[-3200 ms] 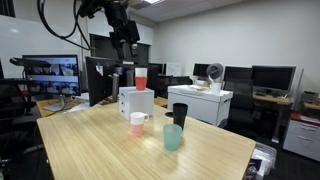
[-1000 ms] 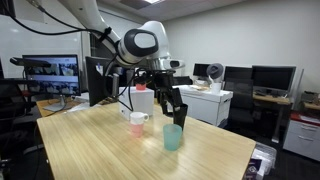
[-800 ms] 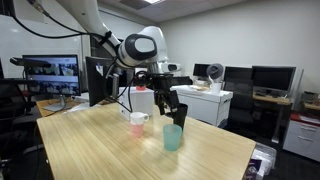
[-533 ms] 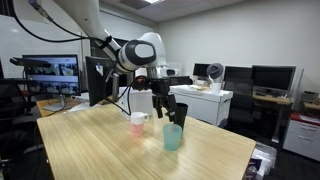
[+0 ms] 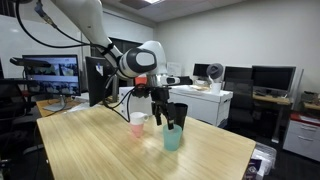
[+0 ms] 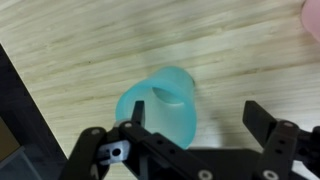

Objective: Pick up the blue cup and put it in the black cup, pick up the stacked white and orange cups and put them in the blue cup, pick up the stacked white and pink cups and put them in the white cup

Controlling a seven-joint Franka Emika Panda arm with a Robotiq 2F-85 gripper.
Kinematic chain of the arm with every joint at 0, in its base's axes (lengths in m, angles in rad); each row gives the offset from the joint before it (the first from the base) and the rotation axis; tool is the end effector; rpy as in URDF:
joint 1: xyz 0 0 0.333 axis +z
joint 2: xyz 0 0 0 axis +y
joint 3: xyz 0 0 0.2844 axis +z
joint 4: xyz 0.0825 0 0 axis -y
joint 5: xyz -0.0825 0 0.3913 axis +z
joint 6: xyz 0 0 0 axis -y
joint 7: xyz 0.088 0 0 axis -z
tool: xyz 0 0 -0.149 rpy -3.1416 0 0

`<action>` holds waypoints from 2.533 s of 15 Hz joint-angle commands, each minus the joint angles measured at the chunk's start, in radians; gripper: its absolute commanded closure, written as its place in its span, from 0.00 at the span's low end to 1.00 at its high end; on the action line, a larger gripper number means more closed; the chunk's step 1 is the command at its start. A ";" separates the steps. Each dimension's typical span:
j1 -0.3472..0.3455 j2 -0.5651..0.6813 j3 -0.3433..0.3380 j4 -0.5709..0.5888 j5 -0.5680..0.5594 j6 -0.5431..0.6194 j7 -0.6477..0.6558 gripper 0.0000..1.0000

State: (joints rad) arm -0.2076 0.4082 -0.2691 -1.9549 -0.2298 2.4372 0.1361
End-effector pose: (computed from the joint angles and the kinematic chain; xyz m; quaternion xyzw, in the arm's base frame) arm 0.5509 -0.2921 0.2087 0.9692 -0.2052 0.0176 0.1348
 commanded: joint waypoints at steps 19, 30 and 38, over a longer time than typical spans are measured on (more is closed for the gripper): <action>-0.006 -0.020 -0.044 -0.015 -0.018 0.012 -0.018 0.96; 0.008 -0.175 -0.061 -0.004 -0.046 -0.080 -0.019 0.92; 0.012 -0.258 0.014 0.147 -0.030 -0.138 -0.064 0.92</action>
State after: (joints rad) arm -0.1967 0.1519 -0.2769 -1.8469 -0.2526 2.3041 0.1045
